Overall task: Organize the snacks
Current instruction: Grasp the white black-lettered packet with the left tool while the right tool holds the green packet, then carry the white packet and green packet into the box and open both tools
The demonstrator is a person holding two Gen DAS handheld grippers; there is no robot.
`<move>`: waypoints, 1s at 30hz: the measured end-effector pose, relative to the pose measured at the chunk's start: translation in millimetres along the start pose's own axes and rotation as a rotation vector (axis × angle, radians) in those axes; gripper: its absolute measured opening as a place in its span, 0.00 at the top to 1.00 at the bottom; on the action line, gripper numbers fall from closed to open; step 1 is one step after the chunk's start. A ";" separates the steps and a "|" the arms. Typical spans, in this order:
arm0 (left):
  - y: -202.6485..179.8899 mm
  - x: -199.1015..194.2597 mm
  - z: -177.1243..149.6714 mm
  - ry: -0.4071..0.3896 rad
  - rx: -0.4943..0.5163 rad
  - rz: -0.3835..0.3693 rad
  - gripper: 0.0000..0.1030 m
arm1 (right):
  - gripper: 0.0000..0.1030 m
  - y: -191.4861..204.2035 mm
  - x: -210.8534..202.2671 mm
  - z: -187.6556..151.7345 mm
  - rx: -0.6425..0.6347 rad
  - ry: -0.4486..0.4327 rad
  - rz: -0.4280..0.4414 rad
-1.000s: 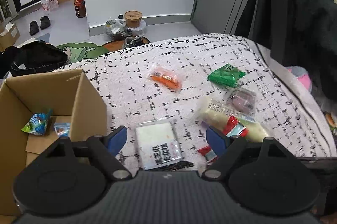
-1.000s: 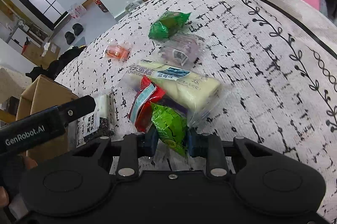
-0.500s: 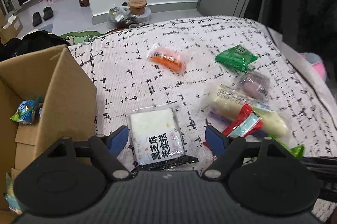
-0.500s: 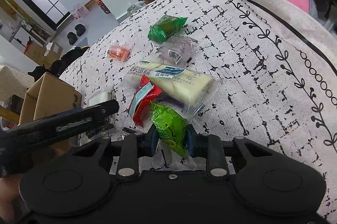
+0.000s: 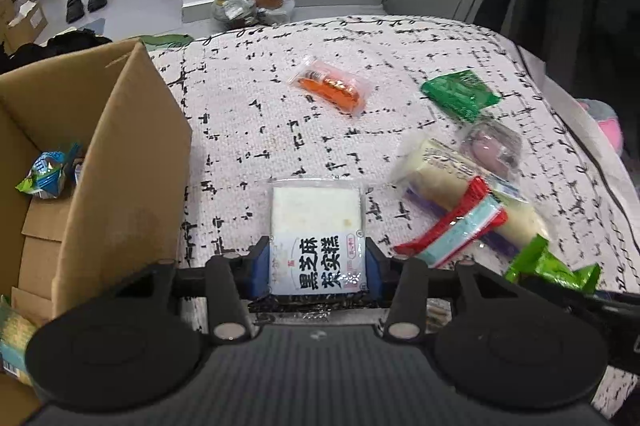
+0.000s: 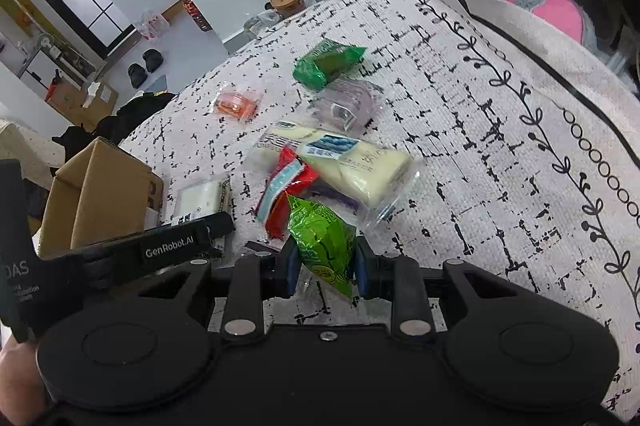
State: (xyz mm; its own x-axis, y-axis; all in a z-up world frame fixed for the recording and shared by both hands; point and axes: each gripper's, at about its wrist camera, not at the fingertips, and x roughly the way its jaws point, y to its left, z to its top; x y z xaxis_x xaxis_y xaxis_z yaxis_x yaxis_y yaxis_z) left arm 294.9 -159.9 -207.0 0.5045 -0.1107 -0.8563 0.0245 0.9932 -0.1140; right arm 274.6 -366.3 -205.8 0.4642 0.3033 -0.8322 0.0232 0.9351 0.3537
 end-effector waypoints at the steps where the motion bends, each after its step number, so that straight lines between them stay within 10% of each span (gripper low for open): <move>1: 0.3 -3.5 0.1 -0.004 -0.002 -0.007 0.56 | 0.74 1.5 -1.3 0.1 -0.001 -0.004 -0.002; 30: 61.8 -126.0 14.7 -0.244 -0.063 -0.046 0.56 | 0.74 102.4 -30.3 16.2 -0.165 -0.158 0.077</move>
State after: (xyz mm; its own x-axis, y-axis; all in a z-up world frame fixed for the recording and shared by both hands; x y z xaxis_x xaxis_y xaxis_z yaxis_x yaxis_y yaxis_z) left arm 245.5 -84.0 -98.8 0.6974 -0.1363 -0.7036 0.0027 0.9822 -0.1876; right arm 277.3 -282.7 -137.5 0.5919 0.3545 -0.7239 -0.1563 0.9315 0.3284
